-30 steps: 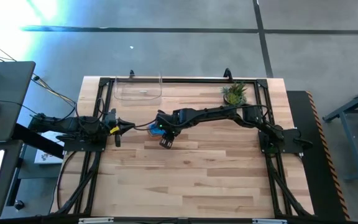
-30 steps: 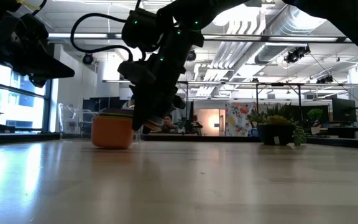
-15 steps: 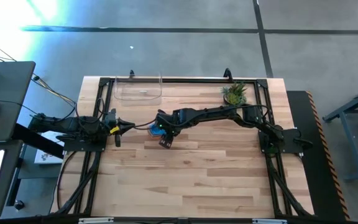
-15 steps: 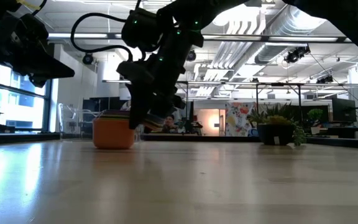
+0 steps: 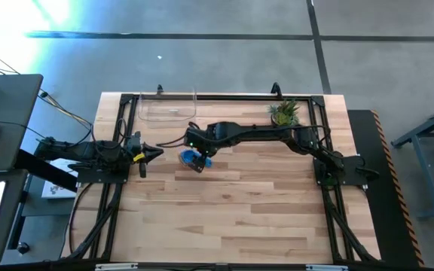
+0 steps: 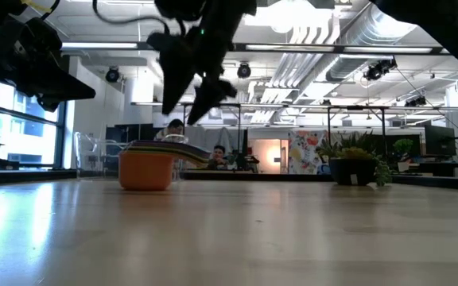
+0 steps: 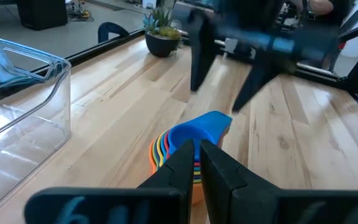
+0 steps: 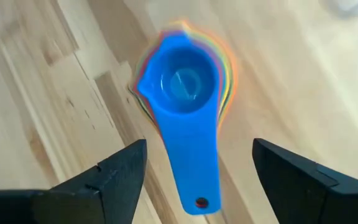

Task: Nest measuring cups in basket
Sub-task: Put the stacked colored measuring cups into the transparent bin

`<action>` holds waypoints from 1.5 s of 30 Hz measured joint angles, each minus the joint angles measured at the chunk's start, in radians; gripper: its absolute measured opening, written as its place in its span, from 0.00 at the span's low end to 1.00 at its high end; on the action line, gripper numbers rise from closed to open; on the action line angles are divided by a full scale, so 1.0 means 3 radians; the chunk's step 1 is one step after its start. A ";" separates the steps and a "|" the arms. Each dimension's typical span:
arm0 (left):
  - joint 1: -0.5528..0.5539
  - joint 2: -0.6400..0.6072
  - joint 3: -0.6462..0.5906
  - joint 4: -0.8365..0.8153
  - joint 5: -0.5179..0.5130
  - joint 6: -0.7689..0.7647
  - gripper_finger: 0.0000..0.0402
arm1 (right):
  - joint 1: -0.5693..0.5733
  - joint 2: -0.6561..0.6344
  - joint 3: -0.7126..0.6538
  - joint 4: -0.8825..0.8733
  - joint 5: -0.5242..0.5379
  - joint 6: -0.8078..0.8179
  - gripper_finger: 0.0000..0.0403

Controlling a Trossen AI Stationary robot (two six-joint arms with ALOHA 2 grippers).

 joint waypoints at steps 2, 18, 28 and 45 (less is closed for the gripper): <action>0.0001 0.0000 0.0000 0.0001 0.0000 0.0000 0.04 | -0.0023 -0.0001 0.0216 -0.0152 0.0011 -0.0057 0.70; 0.0001 0.0001 0.0000 0.0000 0.0001 0.0000 0.04 | -0.0111 -0.1636 -0.1049 0.0236 0.0598 -0.0490 0.70; 0.0001 0.0001 0.0000 0.0000 0.0001 0.0000 0.04 | -0.0019 -0.3721 -0.3561 0.1624 0.0703 -0.0584 0.70; 0.0001 0.0001 0.0000 0.0000 0.0000 0.0000 0.04 | 0.0020 -0.6297 -0.5848 0.2292 0.0624 -0.0526 0.70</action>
